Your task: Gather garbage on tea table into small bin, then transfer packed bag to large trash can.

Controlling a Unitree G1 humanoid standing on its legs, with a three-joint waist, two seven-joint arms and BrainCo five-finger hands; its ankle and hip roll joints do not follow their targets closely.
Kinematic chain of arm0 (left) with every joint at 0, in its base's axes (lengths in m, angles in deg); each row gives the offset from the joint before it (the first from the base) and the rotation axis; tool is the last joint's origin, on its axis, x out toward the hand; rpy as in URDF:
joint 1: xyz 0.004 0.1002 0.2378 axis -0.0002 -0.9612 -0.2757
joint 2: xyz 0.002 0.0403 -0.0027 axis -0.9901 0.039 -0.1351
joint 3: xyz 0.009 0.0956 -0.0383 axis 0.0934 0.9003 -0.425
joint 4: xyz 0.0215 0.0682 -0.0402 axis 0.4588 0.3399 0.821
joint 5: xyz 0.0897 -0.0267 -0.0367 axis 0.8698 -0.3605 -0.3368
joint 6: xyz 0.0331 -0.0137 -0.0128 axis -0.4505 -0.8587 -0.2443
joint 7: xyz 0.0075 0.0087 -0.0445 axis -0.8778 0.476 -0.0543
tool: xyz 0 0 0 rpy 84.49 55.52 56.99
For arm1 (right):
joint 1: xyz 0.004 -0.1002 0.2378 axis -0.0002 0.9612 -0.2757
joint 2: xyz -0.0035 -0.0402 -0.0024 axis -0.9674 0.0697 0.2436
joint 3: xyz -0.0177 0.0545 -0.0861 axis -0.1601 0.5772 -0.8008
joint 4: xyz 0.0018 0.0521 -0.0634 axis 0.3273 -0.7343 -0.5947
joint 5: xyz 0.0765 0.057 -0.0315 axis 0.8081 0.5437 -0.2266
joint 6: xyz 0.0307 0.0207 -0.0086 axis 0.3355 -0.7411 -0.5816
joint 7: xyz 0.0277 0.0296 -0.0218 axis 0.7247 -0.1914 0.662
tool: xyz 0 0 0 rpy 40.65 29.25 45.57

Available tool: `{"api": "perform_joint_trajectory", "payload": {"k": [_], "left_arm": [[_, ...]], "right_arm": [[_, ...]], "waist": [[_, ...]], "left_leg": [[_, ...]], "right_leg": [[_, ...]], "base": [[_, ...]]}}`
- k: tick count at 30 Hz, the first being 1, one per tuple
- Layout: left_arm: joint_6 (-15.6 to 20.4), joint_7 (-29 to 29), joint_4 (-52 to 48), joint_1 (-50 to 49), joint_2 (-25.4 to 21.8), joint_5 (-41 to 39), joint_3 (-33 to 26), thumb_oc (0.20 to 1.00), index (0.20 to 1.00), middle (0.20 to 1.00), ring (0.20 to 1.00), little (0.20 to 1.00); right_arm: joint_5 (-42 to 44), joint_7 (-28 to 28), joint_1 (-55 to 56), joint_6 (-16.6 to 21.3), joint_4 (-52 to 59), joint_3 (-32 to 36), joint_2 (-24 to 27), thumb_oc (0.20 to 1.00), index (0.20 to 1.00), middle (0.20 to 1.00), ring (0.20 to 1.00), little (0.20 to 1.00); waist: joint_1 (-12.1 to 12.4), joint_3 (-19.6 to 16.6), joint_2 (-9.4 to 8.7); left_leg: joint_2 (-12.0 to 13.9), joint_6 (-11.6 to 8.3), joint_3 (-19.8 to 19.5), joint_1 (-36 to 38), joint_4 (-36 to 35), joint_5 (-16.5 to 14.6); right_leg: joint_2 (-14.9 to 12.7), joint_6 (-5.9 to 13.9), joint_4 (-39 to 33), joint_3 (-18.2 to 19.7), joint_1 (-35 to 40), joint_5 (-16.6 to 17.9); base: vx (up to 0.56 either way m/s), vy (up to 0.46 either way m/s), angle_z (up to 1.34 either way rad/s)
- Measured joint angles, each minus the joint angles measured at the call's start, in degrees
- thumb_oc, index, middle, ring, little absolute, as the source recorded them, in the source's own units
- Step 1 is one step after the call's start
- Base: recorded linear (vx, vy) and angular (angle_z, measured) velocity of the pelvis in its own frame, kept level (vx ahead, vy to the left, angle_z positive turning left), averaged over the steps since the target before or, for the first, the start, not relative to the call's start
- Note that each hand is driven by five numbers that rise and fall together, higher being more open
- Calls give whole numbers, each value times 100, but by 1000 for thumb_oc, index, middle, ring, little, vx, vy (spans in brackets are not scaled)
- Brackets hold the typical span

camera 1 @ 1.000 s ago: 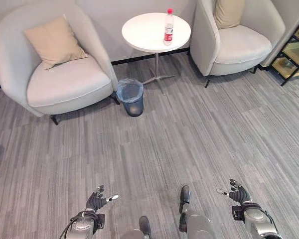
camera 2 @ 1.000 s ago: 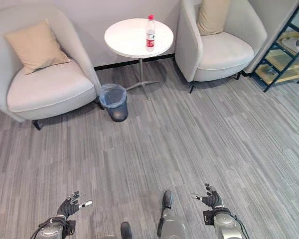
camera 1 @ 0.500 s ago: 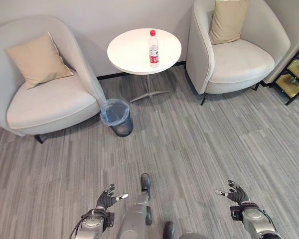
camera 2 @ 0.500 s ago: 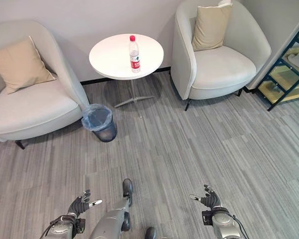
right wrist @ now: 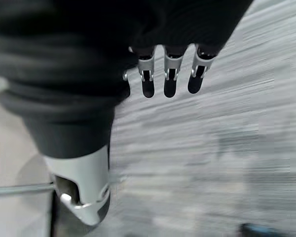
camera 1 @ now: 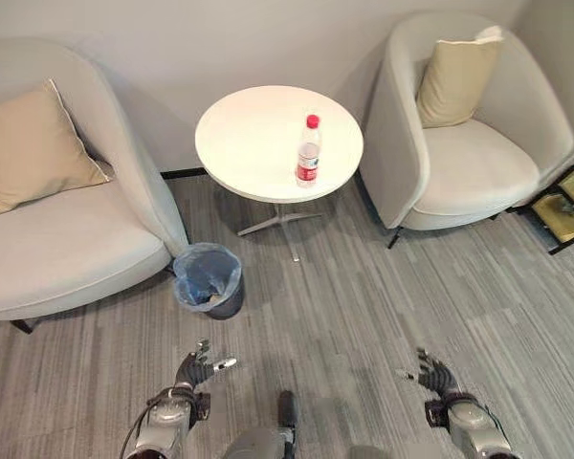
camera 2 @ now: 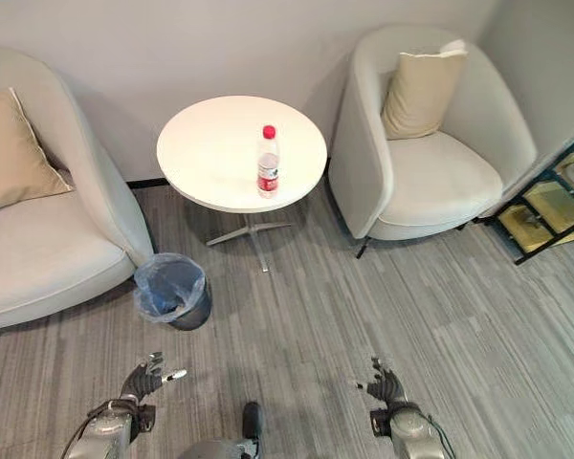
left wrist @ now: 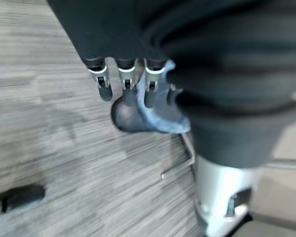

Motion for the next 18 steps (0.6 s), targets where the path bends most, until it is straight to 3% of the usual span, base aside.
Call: {"api": "perform_joint_trajectory", "payload": {"k": [1,3,6,7,11,14,16,17,18], "left_arm": [[6,-3,-30,-52,1,0,-3,1000,1000,1000,1000,1000],[15,-14,80,-107,9,-2,-12,1000,1000,1000,1000,1000],[-31,-14,380,-245,10,1,-25,1000,1000,1000,1000,1000],[-30,-16,393,-305,-5,1,-27,1000,1000,1000,1000,1000],[-29,-10,398,-332,21,3,-15,1000,1000,1000,1000,1000],[-16,-1,358,-170,186,4,-12,1000,1000,1000,1000,1000],[-4,3,265,-125,224,3,-10,1000,1000,1000,1000,1000],[-1,8,119,-132,234,3,-6,1000,1000,1000,1000,1000],[8,10,118,-154,236,3,-12,1000,1000,1000,1000,1000]], "right_arm": [[0,4,3,0,12,-4,2,1000,1000,1000,1000,1000],[2,10,-30,0,12,-26,8,1000,1000,1000,1000,1000],[2,6,110,-15,-10,6,5,1000,1000,1000,1000,1000],[2,5,165,-19,-60,7,3,1000,1000,1000,1000,1000],[2,5,186,-31,-254,73,37,1000,1000,1000,1000,1000],[3,7,179,-32,-277,77,181,1000,1000,1000,1000,1000],[5,5,183,-32,-237,98,266,1000,1000,1000,1000,1000],[8,2,162,-1,-172,149,359,1000,1000,1000,1000,1000],[9,-2,111,13,-90,165,402,1000,1000,1000,1000,1000]], "waist": [[0,20,59],[-5,53,114],[-174,122,47],[-226,137,-2],[-294,148,-151],[-371,188,91],[-386,185,98],[-385,182,85],[-329,181,68]], "left_leg": [[3,-134,22,134,0,-141],[26,-331,-18,273,30,-480],[-43,-421,-237,684,135,-724],[-41,-467,-283,862,140,-793],[22,-617,-637,1404,137,-1195],[351,-790,-961,1477,416,-1279],[454,-918,-915,1369,924,-1206],[536,-1011,-797,1022,1818,-1239],[584,-1235,-700,830,2142,-1369]], "right_leg": [[-79,-41,-466,-66,-452,83],[-59,-153,-1454,-254,-1061,617],[-36,-48,-3155,-279,-1101,1665],[-7,-108,-3369,-283,-1079,1896],[61,-212,-3275,-112,-769,2326],[246,-420,-3178,-155,-456,2670],[254,-696,-3358,-337,-89,2844],[312,-926,-3606,-464,232,2872],[341,-1063,-3689,-442,306,2888]], "base": [[371,-10,47],[361,-54,6],[316,-81,35],[319,-92,67],[319,-156,57],[246,-219,86],[168,-199,102],[144,-167,64],[125,-141,37]]}}
